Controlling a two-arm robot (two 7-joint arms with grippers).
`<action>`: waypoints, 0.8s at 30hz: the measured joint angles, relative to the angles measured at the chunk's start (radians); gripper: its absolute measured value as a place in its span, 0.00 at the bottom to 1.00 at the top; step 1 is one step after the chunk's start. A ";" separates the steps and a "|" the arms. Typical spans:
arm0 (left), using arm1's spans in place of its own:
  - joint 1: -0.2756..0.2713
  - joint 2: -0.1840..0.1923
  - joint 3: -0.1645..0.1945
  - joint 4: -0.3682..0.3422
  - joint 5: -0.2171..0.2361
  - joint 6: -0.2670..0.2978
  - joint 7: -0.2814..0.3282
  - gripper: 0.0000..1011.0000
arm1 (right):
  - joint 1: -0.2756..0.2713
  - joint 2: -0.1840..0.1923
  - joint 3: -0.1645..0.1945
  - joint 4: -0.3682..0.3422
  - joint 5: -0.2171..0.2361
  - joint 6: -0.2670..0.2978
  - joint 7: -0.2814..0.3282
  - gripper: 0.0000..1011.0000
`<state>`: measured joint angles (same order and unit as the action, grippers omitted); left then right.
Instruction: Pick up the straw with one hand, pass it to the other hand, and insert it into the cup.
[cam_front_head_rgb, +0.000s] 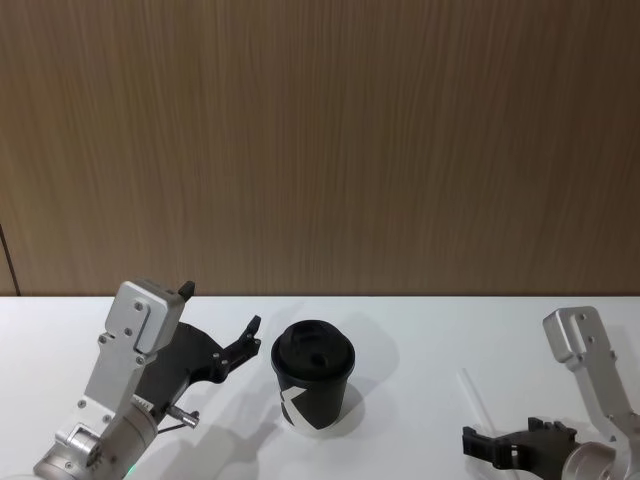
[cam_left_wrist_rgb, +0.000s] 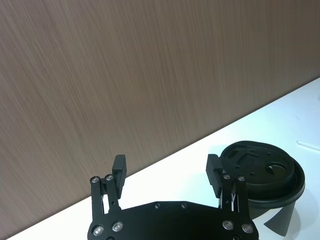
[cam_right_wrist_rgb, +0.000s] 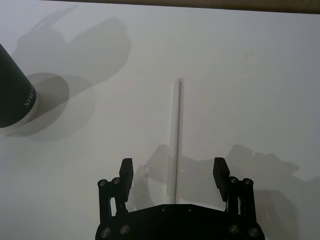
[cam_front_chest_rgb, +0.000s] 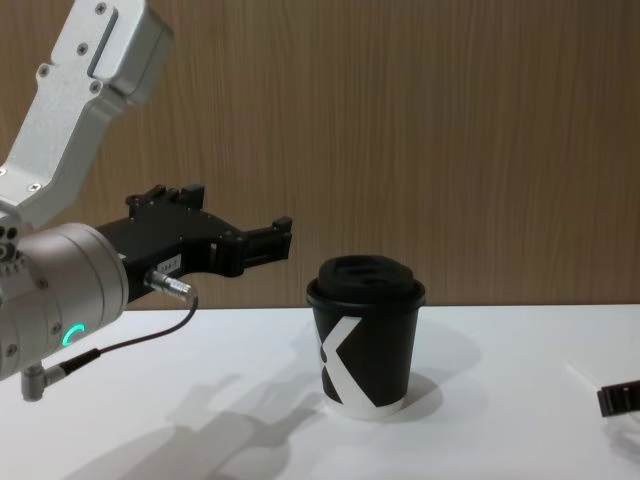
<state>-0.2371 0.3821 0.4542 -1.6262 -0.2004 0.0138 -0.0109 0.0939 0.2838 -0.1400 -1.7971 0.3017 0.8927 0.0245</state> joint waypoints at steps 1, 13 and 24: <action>0.000 0.000 0.000 0.000 0.000 0.000 0.000 0.99 | 0.002 0.001 -0.003 0.003 -0.003 -0.003 0.002 0.99; 0.000 0.000 0.000 0.000 0.000 0.000 0.000 0.99 | 0.013 0.002 -0.018 0.024 -0.024 -0.024 0.010 0.99; 0.000 0.000 0.000 0.000 0.000 0.000 0.000 0.99 | 0.018 -0.003 -0.019 0.036 -0.035 -0.030 0.013 0.99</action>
<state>-0.2372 0.3821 0.4542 -1.6262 -0.2004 0.0138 -0.0109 0.1117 0.2805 -0.1590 -1.7608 0.2663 0.8629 0.0378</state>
